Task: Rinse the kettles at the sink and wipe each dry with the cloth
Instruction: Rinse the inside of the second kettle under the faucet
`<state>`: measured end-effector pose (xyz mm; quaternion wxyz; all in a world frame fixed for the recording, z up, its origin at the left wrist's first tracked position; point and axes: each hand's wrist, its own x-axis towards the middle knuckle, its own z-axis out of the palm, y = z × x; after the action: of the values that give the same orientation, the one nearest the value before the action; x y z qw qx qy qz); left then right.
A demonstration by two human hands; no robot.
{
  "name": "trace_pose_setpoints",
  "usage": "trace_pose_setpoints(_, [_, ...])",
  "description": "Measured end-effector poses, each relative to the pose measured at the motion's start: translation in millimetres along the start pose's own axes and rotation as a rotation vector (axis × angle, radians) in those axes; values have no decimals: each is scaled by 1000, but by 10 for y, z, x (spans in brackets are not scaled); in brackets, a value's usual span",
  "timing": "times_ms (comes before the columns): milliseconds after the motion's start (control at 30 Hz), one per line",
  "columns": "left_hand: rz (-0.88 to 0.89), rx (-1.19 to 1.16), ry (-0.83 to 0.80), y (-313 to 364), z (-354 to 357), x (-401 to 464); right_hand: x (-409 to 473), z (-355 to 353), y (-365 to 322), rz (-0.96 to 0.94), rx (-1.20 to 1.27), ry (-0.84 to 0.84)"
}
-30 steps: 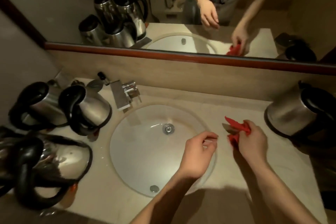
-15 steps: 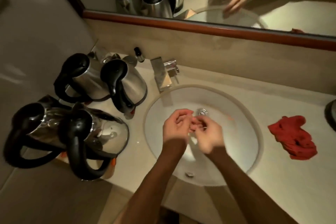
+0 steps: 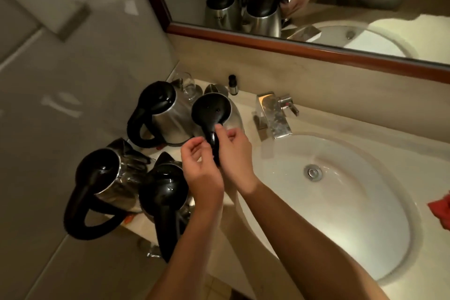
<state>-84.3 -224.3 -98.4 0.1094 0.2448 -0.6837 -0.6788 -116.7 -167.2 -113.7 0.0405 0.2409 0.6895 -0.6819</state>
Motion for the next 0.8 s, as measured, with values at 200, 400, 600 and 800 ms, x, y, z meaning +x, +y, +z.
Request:
trace_pose_setpoints(200, [-78,14,23,10,87,100,91,41,84,132,-80,-177])
trace_pose_setpoints(400, [-61,43,-63,62,98,166,21,-48,222,19,26,-97])
trace_pose_setpoints(600, [-99,103,-179,28,128,191,1,-462,277,-68,41,-15])
trace_pose_setpoints(800, [161,386,-347,135,120,-20,-221,-1088,424,-164,-38,-97])
